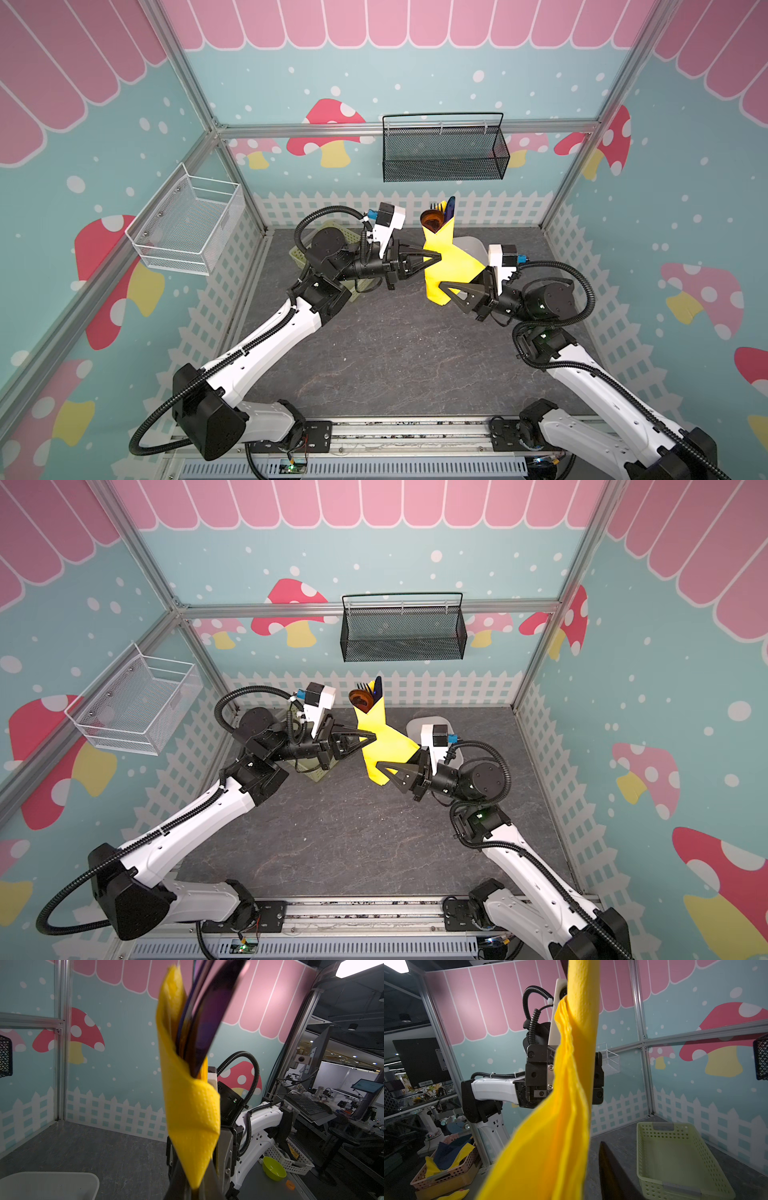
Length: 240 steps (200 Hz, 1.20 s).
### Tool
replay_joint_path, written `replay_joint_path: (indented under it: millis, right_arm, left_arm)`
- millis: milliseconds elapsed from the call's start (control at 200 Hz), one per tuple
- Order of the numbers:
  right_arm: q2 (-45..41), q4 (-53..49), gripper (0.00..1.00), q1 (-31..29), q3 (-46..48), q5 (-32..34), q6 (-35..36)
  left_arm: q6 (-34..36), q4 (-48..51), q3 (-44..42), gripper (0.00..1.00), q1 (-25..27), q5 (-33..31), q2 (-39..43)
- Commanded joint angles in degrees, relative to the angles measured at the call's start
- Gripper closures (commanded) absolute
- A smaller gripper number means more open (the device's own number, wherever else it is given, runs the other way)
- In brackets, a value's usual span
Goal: Place the utensils on the paper napkin and roll it up
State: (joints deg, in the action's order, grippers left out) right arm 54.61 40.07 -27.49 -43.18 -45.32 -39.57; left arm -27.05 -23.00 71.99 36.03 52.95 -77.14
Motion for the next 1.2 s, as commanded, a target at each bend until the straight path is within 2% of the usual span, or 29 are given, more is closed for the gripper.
replay_joint_path:
  millis: [0, 90, 285, 350, 430, 600, 670, 835, 1196]
  right_arm:
    - [-2.23, -4.39, 0.58, -0.29, -3.23, 3.89, 2.49]
    - [-4.49, -9.64, 0.56, -0.28, -4.56, 8.48, 4.36]
    - [-10.47, -21.77, 0.54, -0.29, -7.35, 20.09, 7.32]
    - [-11.66, -23.99, 0.54, -0.23, -8.19, 21.58, 7.87]
    - [-11.89, -24.02, 0.55, -0.28, -8.83, 19.67, 7.93]
    - [-3.89, -25.71, 0.59, -0.29, -13.94, 4.69, 6.81]
    - [-1.36, -25.85, 0.60, -0.28, -14.74, 0.48, 6.30]
    - [0.05, -26.56, 0.55, -0.27, -13.95, 1.62, 5.78]
    - [3.93, -37.15, 0.52, -0.24, -17.30, 5.57, 8.64]
  left_arm:
    - [0.04, -2.11, -0.18, 1.00, -0.03, 0.16, 1.03]
    - [1.95, 0.64, -0.09, 1.00, -0.23, -2.39, 1.90]
    - [9.49, 13.46, 1.92, 1.00, -0.45, -13.91, 3.49]
    - [10.49, 16.02, 2.44, 1.00, -0.67, -16.82, 3.62]
    - [10.84, 17.59, 2.72, 1.00, -1.02, -18.95, 3.61]
    - [9.51, 16.45, 2.81, 1.00, -1.27, -17.71, 3.08]
    - [9.38, 16.35, 2.90, 1.00, -1.31, -17.72, 3.05]
    - [9.01, 15.98, 2.72, 1.00, -1.47, -17.70, 3.41]
    - [7.88, 14.49, 2.88, 1.00, -1.81, -15.80, 3.04]
